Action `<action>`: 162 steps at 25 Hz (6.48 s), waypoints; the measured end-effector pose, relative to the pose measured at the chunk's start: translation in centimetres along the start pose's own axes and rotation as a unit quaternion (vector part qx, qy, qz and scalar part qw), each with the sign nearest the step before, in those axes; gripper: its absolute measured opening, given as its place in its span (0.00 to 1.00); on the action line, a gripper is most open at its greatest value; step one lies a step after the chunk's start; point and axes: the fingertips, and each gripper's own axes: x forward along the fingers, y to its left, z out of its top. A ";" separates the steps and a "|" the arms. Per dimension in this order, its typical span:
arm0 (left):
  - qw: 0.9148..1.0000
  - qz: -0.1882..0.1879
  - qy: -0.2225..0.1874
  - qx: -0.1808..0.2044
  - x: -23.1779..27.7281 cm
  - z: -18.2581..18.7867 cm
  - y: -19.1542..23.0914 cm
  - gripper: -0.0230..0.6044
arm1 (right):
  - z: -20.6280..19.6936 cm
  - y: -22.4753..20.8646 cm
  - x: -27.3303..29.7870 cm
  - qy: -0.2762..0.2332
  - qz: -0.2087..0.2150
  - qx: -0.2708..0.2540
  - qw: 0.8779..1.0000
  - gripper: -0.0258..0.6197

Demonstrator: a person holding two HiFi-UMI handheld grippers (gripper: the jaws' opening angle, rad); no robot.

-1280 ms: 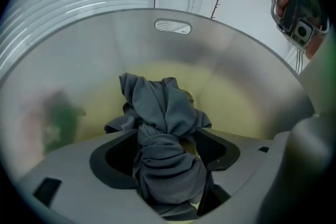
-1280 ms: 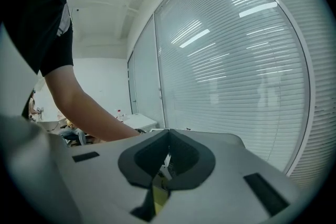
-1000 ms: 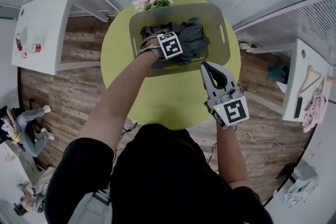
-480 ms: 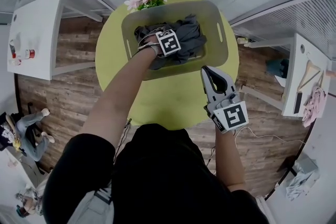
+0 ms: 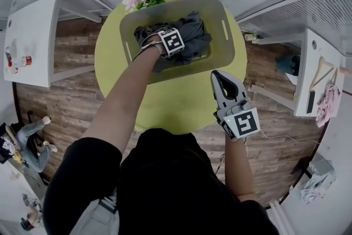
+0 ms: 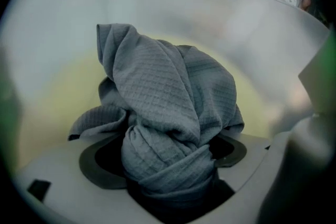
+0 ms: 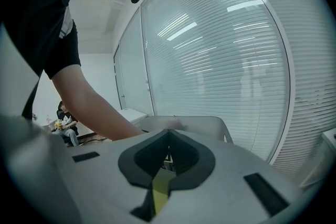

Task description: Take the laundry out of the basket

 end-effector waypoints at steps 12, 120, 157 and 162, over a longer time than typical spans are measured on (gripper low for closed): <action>1.000 0.014 -0.006 0.022 -2.3 0.7 -1.1 0.57 | 0.3 0.4 -1.0 -0.005 0.019 -0.005 1.000 0.08; 0.995 0.046 -0.027 0.083 -0.3 -16.6 -31.4 0.56 | -13.6 19.8 -10.6 0.012 0.028 0.007 1.000 0.08; 0.948 0.140 -0.286 -0.005 -15.8 -16.7 -35.4 0.65 | -9.7 24.8 -11.9 0.009 0.077 -0.032 0.996 0.08; 0.905 0.182 -0.382 -0.034 -21.2 -16.4 -37.6 0.47 | -8.3 26.7 -13.5 -0.003 0.082 -0.050 0.995 0.08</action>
